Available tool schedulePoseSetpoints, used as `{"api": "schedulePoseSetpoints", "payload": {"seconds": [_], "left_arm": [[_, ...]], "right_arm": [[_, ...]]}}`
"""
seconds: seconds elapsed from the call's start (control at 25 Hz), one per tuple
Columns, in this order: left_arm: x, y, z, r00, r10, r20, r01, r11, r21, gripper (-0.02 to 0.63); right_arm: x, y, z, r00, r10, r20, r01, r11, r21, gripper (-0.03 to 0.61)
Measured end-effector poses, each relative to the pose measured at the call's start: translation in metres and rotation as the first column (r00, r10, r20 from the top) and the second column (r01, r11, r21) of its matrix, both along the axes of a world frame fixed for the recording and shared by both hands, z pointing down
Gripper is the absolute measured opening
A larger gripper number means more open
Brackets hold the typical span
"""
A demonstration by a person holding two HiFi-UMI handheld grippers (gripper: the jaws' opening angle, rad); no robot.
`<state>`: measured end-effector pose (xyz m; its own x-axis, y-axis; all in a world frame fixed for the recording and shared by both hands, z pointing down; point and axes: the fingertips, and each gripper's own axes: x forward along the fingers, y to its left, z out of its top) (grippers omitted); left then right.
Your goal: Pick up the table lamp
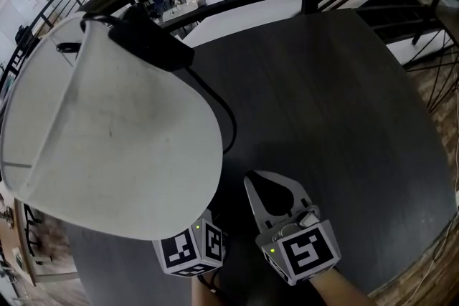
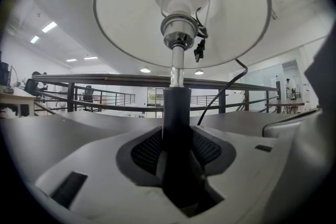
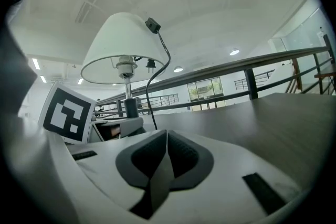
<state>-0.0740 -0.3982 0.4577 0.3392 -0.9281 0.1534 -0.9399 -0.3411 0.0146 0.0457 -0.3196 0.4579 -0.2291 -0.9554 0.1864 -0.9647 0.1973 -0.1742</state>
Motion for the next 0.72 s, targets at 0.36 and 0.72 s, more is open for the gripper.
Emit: {"api": "schedulePoseSetpoints", "payload": {"seconds": [0.36, 0.72], "left_arm": [[0.014, -0.015, -0.011, 0.997, 0.071, -0.007, -0.071, 0.996, 0.053, 0.213], [0.02, -0.017, -0.013, 0.996, 0.085, 0.017, -0.086, 0.995, 0.05, 0.187]], "right_arm": [[0.003, 0.001, 0.002, 1.0, 0.003, 0.005, -0.003, 1.0, -0.011, 0.012], [0.006, -0.002, 0.003, 1.0, -0.003, 0.003, 0.003, 1.0, -0.001, 0.012]]}}
